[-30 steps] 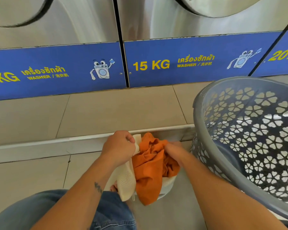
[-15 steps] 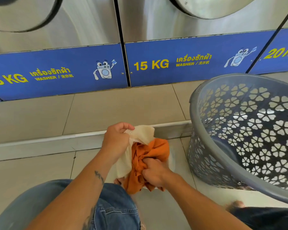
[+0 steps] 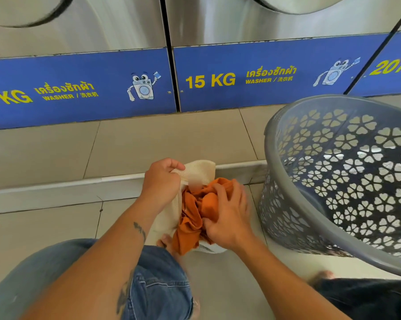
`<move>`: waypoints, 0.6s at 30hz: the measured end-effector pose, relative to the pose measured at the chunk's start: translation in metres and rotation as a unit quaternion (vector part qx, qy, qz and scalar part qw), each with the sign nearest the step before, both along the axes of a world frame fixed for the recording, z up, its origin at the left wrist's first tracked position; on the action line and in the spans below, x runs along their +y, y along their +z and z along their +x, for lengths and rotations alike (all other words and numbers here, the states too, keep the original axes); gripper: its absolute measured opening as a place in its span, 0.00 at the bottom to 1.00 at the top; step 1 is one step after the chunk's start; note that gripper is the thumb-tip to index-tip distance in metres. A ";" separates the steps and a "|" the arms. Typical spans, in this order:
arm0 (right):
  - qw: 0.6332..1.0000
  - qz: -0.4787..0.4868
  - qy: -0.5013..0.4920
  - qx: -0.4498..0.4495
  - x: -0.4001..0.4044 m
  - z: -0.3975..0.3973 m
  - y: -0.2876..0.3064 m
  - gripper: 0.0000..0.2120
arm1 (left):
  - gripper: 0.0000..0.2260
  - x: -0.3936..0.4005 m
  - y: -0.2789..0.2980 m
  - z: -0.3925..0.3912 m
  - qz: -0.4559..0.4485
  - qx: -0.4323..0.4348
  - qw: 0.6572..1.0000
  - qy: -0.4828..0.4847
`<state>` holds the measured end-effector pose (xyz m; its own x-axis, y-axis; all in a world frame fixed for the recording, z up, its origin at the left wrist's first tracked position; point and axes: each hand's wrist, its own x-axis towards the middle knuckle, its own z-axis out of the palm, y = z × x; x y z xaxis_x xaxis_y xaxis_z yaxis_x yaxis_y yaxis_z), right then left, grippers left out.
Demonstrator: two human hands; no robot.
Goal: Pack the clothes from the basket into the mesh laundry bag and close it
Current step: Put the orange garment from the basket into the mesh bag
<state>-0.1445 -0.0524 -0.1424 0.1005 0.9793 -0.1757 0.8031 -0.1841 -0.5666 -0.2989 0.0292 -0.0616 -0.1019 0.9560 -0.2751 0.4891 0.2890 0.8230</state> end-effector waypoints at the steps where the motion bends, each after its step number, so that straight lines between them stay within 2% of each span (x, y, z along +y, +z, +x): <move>1: 0.999 -0.016 0.006 0.044 0.001 0.000 -0.006 0.36 | 0.22 0.000 0.000 0.000 -0.005 0.002 1.000 -0.002; 3: 0.993 -0.034 0.028 0.110 0.004 -0.001 -0.013 0.29 | 0.21 -0.001 0.001 0.001 -0.011 0.007 1.000 -0.007; 5: 0.992 -0.012 0.064 0.104 0.003 -0.009 -0.015 0.21 | 0.21 0.000 0.000 0.001 -0.012 0.011 1.000 -0.010; 9: 0.979 0.055 0.133 0.148 0.004 -0.031 -0.015 0.17 | 0.20 0.005 -0.006 0.002 -0.048 0.008 0.997 -0.054; 13: 0.987 -0.030 0.132 0.092 0.023 -0.019 -0.038 0.23 | 0.19 0.007 -0.008 0.001 -0.087 0.013 0.988 -0.125; 16: 0.989 -0.115 0.086 0.044 0.041 -0.006 -0.048 0.15 | 0.19 0.009 -0.010 -0.002 -0.091 0.015 0.988 -0.123; 18: 0.986 -0.144 0.068 0.049 0.054 -0.006 -0.047 0.16 | 0.19 0.012 -0.010 0.001 -0.083 0.013 0.992 -0.098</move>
<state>-0.1504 0.0013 -0.1890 -0.0598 0.8904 -0.4512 0.7759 -0.2429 -0.5822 -0.2983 0.0417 -0.0716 0.0721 0.8999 -0.4300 0.5692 0.3169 0.7586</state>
